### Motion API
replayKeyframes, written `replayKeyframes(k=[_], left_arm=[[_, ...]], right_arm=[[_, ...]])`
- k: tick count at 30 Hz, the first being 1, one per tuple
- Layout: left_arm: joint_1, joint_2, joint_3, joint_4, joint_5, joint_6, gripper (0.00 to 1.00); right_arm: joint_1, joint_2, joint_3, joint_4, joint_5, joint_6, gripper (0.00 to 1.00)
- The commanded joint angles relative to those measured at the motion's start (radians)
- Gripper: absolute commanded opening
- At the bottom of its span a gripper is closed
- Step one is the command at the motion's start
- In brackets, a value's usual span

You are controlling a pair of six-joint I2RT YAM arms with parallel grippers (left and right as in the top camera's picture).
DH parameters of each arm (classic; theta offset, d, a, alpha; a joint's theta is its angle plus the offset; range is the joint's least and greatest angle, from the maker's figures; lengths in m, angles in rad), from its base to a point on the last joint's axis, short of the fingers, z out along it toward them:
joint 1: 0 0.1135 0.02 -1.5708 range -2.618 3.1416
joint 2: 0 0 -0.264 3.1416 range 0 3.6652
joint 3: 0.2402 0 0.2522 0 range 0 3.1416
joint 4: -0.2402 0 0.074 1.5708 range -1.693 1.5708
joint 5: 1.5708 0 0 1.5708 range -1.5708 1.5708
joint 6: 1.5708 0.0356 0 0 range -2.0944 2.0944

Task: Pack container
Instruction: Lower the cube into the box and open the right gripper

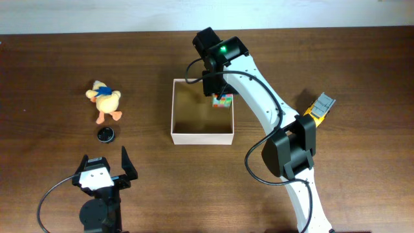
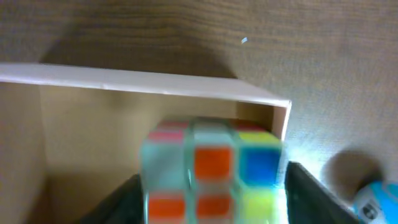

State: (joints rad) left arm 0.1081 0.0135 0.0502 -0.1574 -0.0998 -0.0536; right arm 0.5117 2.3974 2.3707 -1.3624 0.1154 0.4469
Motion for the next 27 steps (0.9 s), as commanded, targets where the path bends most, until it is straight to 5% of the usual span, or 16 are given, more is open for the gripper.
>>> replayKeyframes(k=[1, 20, 27], left_arm=[[0.005, -0.008, -0.006, 0.003, 0.018, -0.013, 0.99], [0.005, -0.008, -0.006, 0.003, 0.018, -0.013, 0.99], [0.005, -0.008, -0.006, 0.003, 0.018, -0.013, 0.99]], right_arm=[[-0.003, 0.001, -0.01, 0.002, 0.012, 0.003, 0.72], [0.031, -0.037, 0.106, 0.003, -0.059, -0.096, 0.77], [0.089, -0.037, 0.192, -0.078, -0.06, -0.111, 0.43]])
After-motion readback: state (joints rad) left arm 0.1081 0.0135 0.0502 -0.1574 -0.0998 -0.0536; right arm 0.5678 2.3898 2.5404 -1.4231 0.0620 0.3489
